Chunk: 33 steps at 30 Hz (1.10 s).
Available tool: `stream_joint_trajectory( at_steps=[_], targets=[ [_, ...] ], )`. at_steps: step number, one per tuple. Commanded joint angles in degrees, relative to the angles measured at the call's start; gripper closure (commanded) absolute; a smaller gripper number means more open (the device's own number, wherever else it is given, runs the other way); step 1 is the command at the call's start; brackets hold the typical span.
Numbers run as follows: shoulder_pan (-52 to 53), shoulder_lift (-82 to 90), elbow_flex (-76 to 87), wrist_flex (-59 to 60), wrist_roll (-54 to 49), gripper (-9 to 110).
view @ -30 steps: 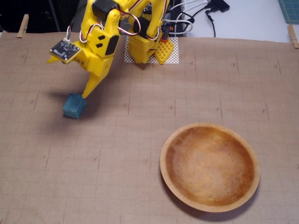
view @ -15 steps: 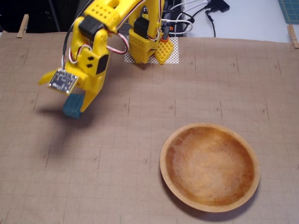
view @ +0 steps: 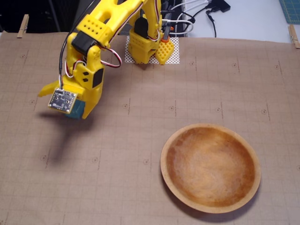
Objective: Grasp a blue block and put it in the bowl.
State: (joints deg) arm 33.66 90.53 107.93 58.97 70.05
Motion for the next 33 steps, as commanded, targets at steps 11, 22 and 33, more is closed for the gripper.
stream_joint_trajectory(
  at_steps=[11,22,33],
  targets=[
    [0.09,0.88,1.05,5.71,-2.46,50],
    [0.62,-7.03,-2.37,1.14,-2.72,50],
    [4.92,-8.79,-3.52,0.70,-3.43,51]
  ],
)
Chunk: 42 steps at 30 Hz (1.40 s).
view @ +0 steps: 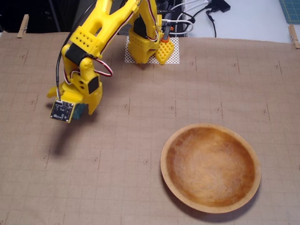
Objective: Grasp a blue block and put it in the bowl.
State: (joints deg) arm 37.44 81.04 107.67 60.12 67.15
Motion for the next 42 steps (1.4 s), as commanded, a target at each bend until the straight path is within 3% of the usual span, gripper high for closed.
stream_joint_trajectory(
  at_steps=[1,24,35,42],
  targets=[
    [1.58,-0.26,-3.34,-0.44,-0.44,50],
    [4.31,-1.23,-2.90,0.35,-1.05,51],
    [4.31,-0.53,-2.99,0.35,-3.78,75],
    [3.69,-0.44,-3.16,0.35,-3.34,79]
  ],
)
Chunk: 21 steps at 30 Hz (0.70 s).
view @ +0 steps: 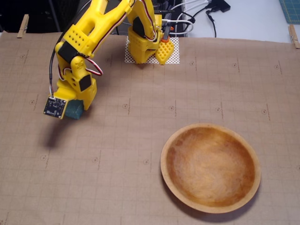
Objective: Grasp a blue block and put it in the bowl.
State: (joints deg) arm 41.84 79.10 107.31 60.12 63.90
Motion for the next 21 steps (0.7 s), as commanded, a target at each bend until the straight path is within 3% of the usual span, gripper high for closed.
stream_joint_trajectory(
  at_steps=[1,9,21],
  targets=[
    [-0.79,1.49,-2.81,0.35,-0.09,79],
    [-0.88,1.49,-2.81,0.35,-0.09,80],
    [-0.97,3.08,-2.29,0.35,-0.09,97]
  ],
)
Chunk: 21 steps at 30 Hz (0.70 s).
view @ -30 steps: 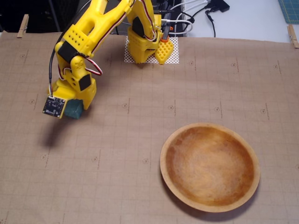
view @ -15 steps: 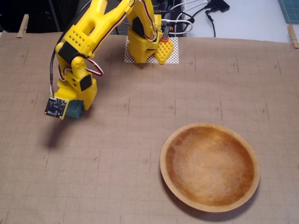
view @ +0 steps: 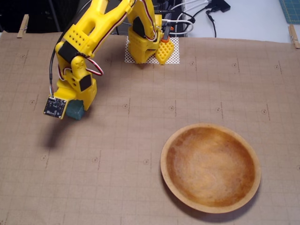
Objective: Grasp a blue block and put it in the bowl.
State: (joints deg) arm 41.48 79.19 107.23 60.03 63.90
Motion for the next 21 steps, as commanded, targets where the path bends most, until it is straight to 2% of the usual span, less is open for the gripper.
stream_joint_trajectory(
  at_steps=[1,9,16,21],
  targets=[
    [-0.62,3.43,-2.02,0.44,-0.26,97],
    [-0.62,4.13,-1.93,0.44,-0.62,105],
    [-0.70,6.77,-1.85,0.62,-0.53,104],
    [-2.81,15.38,-2.90,5.71,0.26,104]
  ],
)
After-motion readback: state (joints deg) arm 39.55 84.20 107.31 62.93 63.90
